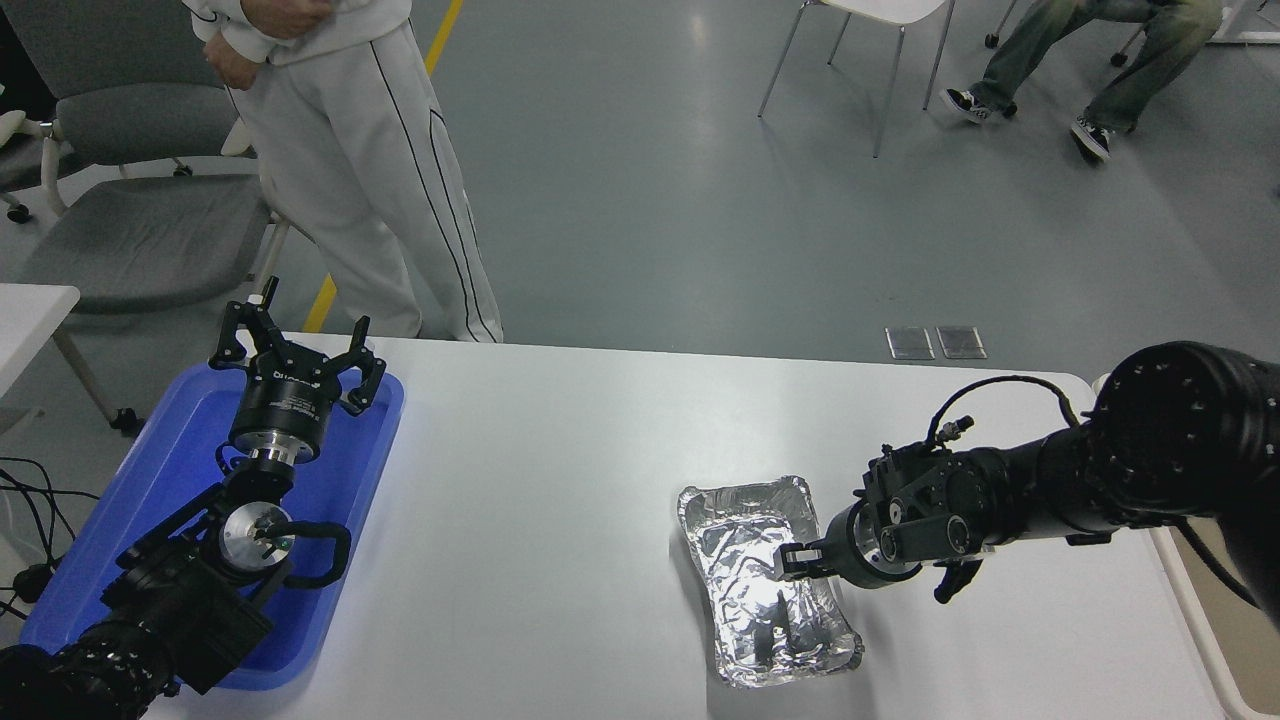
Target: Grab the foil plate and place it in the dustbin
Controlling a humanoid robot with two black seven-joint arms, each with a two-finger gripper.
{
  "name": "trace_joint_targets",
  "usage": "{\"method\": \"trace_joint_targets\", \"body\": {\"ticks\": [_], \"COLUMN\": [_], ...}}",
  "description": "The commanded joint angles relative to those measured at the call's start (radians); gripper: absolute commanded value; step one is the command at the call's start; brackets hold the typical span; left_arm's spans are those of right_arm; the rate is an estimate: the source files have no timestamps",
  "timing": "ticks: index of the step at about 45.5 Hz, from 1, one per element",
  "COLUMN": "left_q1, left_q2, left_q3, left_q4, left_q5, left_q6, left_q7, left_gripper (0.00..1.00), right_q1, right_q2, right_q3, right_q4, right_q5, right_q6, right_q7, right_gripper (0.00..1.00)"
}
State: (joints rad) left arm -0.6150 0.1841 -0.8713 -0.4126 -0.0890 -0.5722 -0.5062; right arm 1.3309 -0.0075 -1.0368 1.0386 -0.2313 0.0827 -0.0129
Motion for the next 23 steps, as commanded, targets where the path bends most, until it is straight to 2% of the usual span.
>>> {"method": "trace_joint_targets", "body": {"ticks": [1,3,8,16,23], "left_q1": [0.0,0.0,0.0,0.0,0.0], "left_q2": [0.0,0.0,0.0,0.0,0.0], "left_q3": [0.0,0.0,0.0,0.0,0.0], "left_q4": [0.0,0.0,0.0,0.0,0.0], "left_q5": [0.0,0.0,0.0,0.0,0.0], "left_q6": [0.0,0.0,0.0,0.0,0.0], "left_q7": [0.0,0.0,0.0,0.0,0.0], "left_gripper": [1.0,1.0,1.0,1.0,1.0], "right_q1": [-0.01,-0.01,-0.01,-0.01,-0.007], "right_q2": [-0.002,-0.002,-0.002,-0.003,-0.006], "right_q3": [0.0,0.0,0.0,0.0,0.0], "right_q4": [-0.003,-0.002,0.003,0.008,0.023], "right_q5": [0.016,0.023,0.026,0.032,0.046], "right_q6": [0.0,0.0,0.003,0.009,0.019], "right_q7": [-0.002,-0.002,-0.002,-0.002,-0.002], "right_gripper": [0.3,0.19,0.07,0.0,0.0]}}
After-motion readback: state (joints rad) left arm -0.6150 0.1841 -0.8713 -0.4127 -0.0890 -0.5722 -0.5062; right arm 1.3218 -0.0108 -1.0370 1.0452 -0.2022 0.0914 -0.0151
